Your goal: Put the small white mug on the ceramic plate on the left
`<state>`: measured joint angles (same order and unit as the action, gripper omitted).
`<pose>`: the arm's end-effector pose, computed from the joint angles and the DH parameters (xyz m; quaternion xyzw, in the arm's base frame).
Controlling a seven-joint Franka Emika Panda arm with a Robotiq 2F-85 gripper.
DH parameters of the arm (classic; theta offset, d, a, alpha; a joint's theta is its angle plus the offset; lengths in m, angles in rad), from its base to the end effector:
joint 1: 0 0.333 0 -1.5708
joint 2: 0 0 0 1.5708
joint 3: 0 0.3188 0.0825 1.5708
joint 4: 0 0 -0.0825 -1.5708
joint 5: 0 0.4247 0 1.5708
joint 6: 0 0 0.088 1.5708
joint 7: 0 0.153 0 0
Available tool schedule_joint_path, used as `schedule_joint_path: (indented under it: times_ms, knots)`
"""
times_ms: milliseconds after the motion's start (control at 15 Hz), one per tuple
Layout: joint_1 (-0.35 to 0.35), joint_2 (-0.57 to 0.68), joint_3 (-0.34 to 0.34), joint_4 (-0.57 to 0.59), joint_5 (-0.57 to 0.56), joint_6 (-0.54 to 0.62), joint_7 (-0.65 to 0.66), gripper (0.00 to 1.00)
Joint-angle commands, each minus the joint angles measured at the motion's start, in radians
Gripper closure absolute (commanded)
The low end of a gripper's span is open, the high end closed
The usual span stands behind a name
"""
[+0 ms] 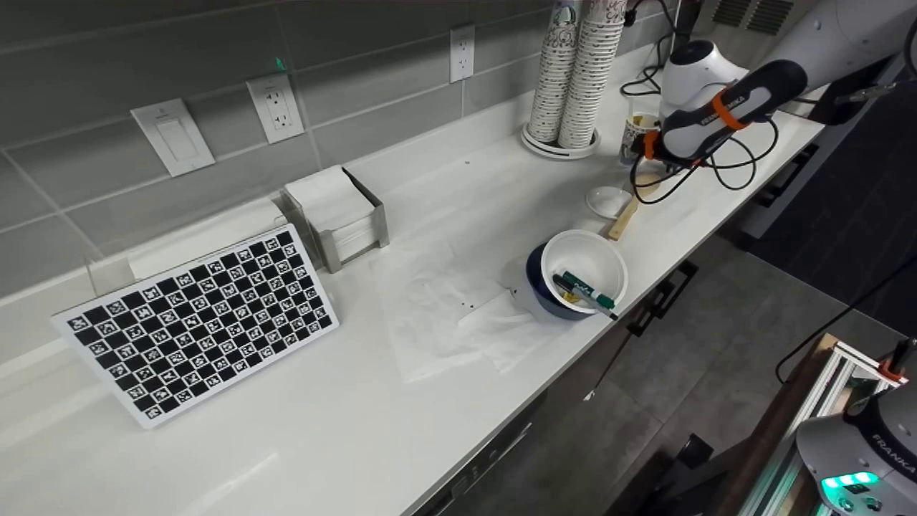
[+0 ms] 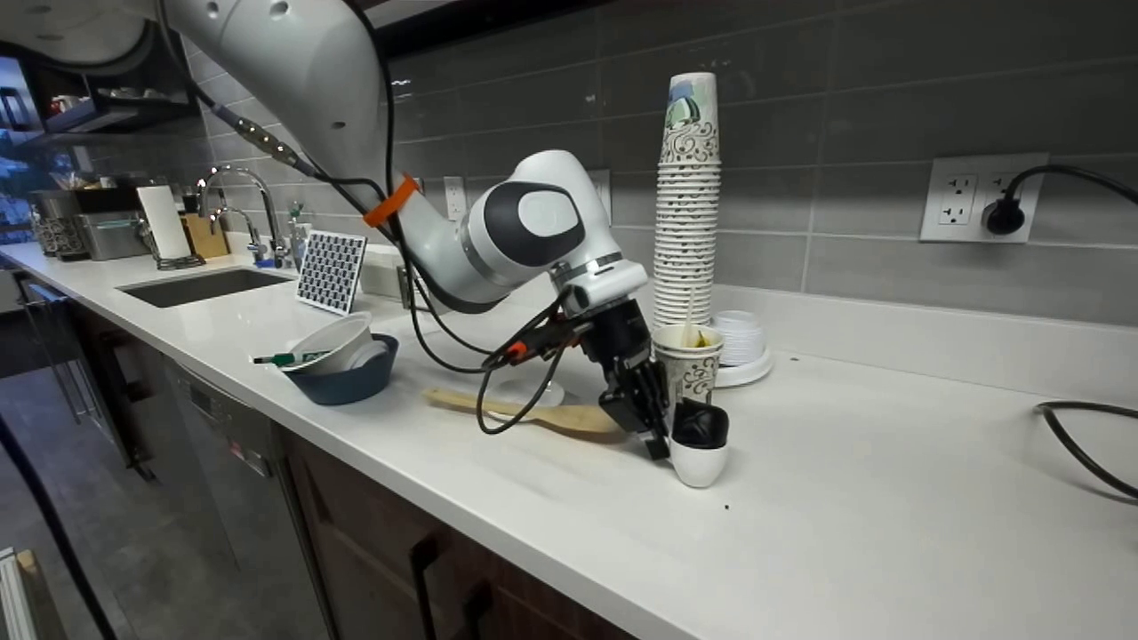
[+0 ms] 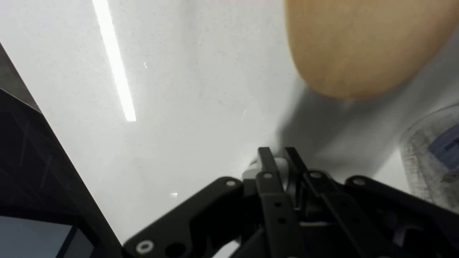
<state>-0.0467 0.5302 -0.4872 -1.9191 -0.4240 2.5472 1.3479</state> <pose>0.5853 -0.3466 0.1898 0.7197 -0.6472 0.1521 0.2004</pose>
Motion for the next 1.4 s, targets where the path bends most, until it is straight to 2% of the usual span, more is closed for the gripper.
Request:
schedule_joint_path:
  times_ms: [0, 267, 533, 867, 1067, 1333]
  knots:
    - [0.018, -0.019, -0.006, 0.009, -0.016, -0.048, 0.016, 0.97]
    - [0.025, -0.097, -0.005, -0.033, -0.004, -0.057, 0.056, 0.97]
    - [0.012, -0.234, 0.021, -0.118, 0.022, -0.090, 0.073, 0.97]
    - [-0.009, -0.436, 0.124, -0.273, 0.055, -0.118, -0.008, 0.96]
    - [-0.009, -0.524, 0.208, -0.334, 0.102, -0.129, -0.067, 0.96]
    - [-0.004, -0.624, 0.312, -0.405, 0.202, -0.143, -0.257, 0.96]
